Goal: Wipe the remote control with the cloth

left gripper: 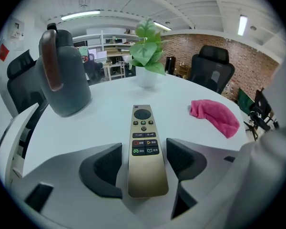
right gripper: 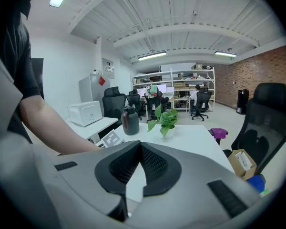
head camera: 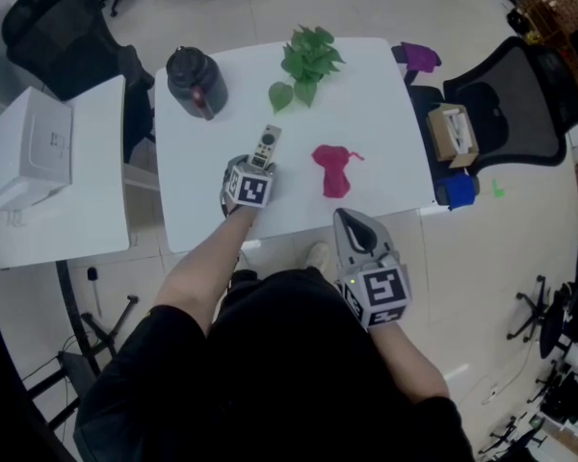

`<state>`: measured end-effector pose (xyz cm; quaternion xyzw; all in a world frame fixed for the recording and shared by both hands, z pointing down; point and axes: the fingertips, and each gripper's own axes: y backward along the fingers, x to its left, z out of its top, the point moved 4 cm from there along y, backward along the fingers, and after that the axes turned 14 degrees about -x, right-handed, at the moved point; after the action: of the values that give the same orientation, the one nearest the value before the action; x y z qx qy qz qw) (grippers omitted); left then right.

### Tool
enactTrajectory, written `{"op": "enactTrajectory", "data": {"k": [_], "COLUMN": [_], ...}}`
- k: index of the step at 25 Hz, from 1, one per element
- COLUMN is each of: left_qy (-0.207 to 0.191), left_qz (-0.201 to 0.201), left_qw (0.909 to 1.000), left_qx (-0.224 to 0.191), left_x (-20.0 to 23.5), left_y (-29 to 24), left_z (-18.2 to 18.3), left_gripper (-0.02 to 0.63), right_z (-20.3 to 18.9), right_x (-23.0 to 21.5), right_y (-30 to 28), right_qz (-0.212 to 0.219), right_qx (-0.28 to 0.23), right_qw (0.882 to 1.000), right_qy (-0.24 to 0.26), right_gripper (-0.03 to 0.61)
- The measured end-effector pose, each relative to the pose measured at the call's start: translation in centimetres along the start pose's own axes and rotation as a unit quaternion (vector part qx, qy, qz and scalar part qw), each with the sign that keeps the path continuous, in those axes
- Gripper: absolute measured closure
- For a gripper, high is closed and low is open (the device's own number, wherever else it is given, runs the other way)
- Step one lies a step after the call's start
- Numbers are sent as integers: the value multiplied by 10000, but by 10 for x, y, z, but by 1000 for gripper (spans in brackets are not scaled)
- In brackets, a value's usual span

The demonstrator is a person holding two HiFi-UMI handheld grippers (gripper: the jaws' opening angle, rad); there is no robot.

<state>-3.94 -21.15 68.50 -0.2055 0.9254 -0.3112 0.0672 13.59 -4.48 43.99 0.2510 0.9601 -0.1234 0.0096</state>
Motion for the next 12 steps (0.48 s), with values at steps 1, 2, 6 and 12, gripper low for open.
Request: {"op": "enactTrajectory", "data": {"k": [1,2,6,12], "left_qy": [18,33,-15,-173], "left_qz": [10,18,40,-12], "left_qw": [10000,9999,9999,9995], "left_qx": [45,102,146,261], "left_x": [0,-1,-1,-6], "left_y": [0,1,3,6], "left_z": [-1,-2,0,2], "left_gripper": [321,321,331,397], "right_z": [0,0,0,0], "right_x": [-1,-2,-2,-1], "right_y": [1,1,1,1], "right_qz": [-41,-65,-4,34], "right_qx": [6,9,-3,-22], "right_qw": [10000,10000,10000,10000], "right_qy": [1,7,-1,15], "right_gripper": [571,572,572,572]}}
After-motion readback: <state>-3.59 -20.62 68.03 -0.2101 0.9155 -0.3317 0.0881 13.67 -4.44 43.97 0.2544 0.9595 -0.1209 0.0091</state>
